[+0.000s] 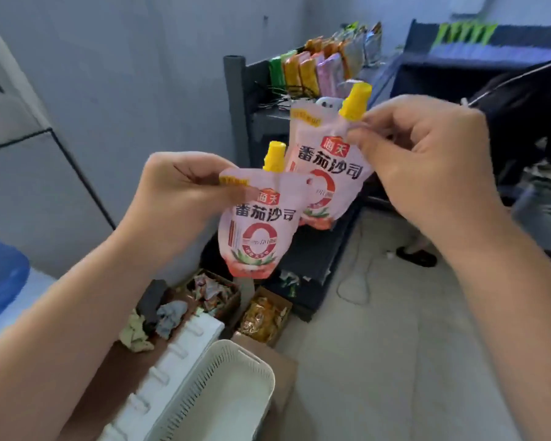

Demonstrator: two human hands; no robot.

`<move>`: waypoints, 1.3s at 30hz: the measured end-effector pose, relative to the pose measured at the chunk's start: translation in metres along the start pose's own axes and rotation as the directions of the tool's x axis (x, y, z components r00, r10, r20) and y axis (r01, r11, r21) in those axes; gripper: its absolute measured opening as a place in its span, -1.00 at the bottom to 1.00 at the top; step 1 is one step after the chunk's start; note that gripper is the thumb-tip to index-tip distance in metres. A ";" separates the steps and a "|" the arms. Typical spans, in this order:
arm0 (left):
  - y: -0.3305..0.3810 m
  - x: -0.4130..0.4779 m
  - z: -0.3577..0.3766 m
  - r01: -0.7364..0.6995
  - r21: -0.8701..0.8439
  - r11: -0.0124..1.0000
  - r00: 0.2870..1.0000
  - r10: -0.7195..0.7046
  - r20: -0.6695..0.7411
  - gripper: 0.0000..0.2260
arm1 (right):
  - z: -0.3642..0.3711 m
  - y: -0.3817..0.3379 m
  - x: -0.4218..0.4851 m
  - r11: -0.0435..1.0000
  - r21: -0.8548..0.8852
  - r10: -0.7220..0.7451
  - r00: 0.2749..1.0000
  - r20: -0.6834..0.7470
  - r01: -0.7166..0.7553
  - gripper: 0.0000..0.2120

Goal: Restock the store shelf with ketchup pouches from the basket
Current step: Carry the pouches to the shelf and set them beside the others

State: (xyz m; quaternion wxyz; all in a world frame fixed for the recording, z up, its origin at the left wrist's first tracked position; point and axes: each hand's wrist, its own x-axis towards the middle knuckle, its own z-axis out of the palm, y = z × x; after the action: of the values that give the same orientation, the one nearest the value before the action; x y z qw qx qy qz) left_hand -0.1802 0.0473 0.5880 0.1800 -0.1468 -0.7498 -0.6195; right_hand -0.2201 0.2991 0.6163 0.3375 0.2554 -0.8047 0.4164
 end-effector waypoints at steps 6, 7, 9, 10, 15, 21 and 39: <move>0.032 0.054 0.125 -0.086 -0.135 0.987 0.983 0.106 0.149 -0.86 | -0.147 0.031 -0.018 0.928 -0.373 -0.053 0.996 -0.074 0.021 -0.85; 0.036 0.061 0.149 -0.091 -0.164 0.982 0.976 0.121 0.179 -0.86 | -0.171 0.037 -0.022 0.905 -0.425 -0.061 0.995 -0.079 0.022 -0.85; 0.044 0.074 0.198 -0.099 -0.205 0.974 0.964 0.145 0.224 -0.87 | -0.217 0.048 -0.030 0.863 -0.505 -0.066 0.993 -0.101 0.006 -0.85; 0.049 0.079 0.223 -0.104 -0.214 0.971 0.956 0.157 0.247 -0.87 | -0.239 0.055 -0.034 0.845 -0.535 -0.064 0.991 -0.118 -0.009 -0.85; 0.069 0.096 0.349 -0.116 -0.340 0.933 0.895 0.246 0.373 -0.84 | -0.340 0.091 -0.061 0.792 -0.590 0.009 0.969 -0.247 -0.158 -0.82; 0.085 0.111 0.490 -0.080 -0.427 0.900 0.788 0.320 0.526 -0.92 | -0.435 0.135 -0.100 0.731 -0.572 0.160 0.908 -0.386 -0.372 -0.89; 0.168 0.143 0.906 0.106 -0.601 0.792 0.451 0.500 0.739 -0.89 | -0.711 0.270 -0.171 0.465 -0.442 0.236 0.588 -0.773 -0.767 -0.86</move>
State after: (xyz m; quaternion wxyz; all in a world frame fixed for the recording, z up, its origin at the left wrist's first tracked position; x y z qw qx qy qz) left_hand -0.3129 0.9679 0.6477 -0.2051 -0.5787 -0.4875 -0.6208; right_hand -0.0619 1.0612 0.6549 0.5012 -0.3257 -0.7787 0.1907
